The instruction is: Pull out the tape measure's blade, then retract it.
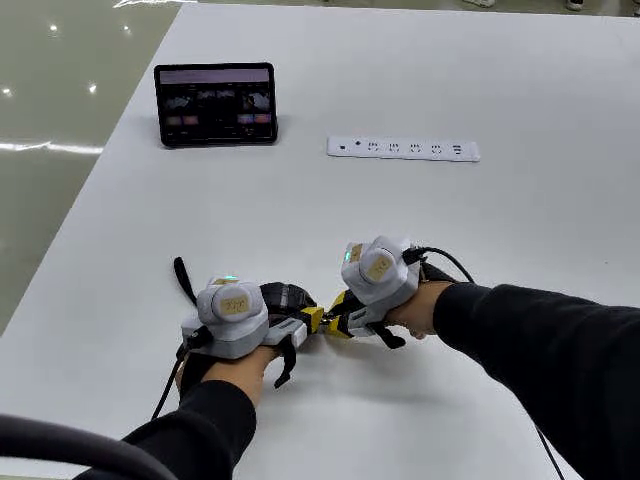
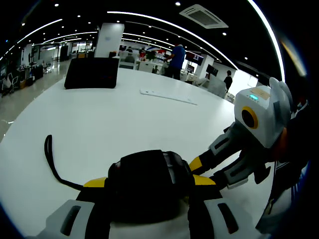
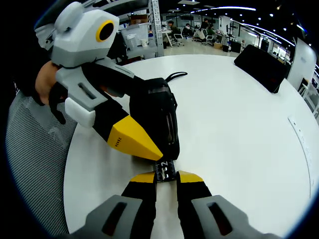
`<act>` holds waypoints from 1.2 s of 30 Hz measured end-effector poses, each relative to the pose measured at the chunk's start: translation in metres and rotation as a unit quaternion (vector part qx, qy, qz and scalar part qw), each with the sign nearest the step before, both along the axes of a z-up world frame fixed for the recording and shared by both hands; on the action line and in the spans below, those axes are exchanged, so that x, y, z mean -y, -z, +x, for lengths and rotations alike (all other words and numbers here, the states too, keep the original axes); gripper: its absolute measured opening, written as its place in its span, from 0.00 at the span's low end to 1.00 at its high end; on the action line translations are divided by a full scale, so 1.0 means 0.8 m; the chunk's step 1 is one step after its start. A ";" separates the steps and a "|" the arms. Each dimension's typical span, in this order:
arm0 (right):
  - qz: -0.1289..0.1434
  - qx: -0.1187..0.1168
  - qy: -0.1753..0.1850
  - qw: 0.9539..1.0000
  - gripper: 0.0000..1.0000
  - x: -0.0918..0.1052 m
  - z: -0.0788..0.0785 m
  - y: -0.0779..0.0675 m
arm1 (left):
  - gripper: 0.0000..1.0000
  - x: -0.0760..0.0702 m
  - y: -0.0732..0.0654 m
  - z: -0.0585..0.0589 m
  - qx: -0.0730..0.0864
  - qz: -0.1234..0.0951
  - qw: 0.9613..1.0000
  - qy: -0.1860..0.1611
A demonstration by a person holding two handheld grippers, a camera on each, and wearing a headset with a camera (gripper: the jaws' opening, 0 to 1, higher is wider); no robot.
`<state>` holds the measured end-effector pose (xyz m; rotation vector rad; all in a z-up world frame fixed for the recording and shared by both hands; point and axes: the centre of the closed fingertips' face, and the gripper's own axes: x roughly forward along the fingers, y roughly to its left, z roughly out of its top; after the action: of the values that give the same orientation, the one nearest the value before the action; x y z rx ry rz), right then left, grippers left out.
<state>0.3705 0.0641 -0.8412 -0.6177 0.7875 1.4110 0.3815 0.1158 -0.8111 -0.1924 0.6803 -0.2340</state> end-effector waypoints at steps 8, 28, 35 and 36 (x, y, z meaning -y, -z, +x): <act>0.001 0.003 -0.007 1.000 0.11 -0.005 0.000 -0.001 | 0.59 0.000 0.000 0.000 0.001 0.001 1.000 0.000; 0.003 0.002 -0.017 1.000 0.11 -0.013 -0.001 0.000 | 0.59 -0.001 0.000 0.000 0.000 0.000 1.000 0.003; 0.005 0.007 -0.027 1.000 0.12 -0.012 -0.002 -0.001 | 0.59 -0.001 0.000 0.000 0.000 0.000 1.000 0.005; 0.007 0.006 -0.026 1.000 0.12 -0.012 -0.002 -0.001 | 0.59 -0.001 0.000 0.000 0.000 0.000 1.000 0.006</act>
<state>0.3689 0.0733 -0.8404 -0.6395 0.7558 1.4578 0.3812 0.1167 -0.8112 -0.1879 0.6813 -0.2446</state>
